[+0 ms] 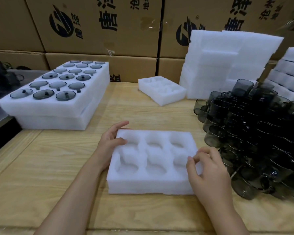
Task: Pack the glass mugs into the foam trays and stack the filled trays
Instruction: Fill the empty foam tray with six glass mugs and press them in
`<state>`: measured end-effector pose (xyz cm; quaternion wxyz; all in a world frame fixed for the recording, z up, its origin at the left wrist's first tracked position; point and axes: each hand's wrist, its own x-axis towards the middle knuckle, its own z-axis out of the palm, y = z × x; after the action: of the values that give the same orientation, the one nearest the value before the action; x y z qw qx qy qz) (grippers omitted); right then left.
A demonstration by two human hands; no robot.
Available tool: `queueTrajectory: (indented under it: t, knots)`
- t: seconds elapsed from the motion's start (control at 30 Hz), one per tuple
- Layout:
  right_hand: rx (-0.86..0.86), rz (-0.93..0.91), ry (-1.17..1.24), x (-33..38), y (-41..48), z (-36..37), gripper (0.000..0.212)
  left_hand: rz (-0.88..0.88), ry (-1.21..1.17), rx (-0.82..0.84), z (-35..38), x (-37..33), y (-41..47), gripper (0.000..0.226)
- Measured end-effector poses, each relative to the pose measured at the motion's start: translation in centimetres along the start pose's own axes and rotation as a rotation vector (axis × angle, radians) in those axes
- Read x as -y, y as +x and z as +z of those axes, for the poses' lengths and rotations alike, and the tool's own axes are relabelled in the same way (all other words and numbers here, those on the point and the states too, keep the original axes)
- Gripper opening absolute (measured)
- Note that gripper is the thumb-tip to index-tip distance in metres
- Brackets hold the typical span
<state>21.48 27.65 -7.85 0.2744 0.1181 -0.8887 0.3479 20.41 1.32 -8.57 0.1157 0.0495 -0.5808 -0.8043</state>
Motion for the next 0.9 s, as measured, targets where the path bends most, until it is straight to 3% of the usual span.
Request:
queueTrajectory:
  t: [0.1,0.23,0.4,0.57,0.9]
  knots:
    - [-0.179,-0.068,0.003,-0.9,0.9,-1.2,0.028,0.03,0.029,-0.034,0.0,0.0,0.1,0.062]
    - [-0.285,0.028,-0.321,-2.5,1.4,-1.8,0.027,0.032,-0.018,-0.076,-0.2,0.0,0.6,0.058]
    - [-0.019,0.166,-0.545,-3.6,0.7,-0.9,0.028,0.049,0.011,-0.075,-0.6,0.3,0.7,0.042]
    - [0.014,0.123,-0.522,-3.3,0.9,-0.9,0.022,0.046,0.068,-0.065,-0.5,0.0,0.6,0.053]
    - [0.19,0.141,-0.563,-3.0,2.2,-0.6,0.03,0.025,0.08,-0.033,-0.8,-0.5,0.2,0.056]
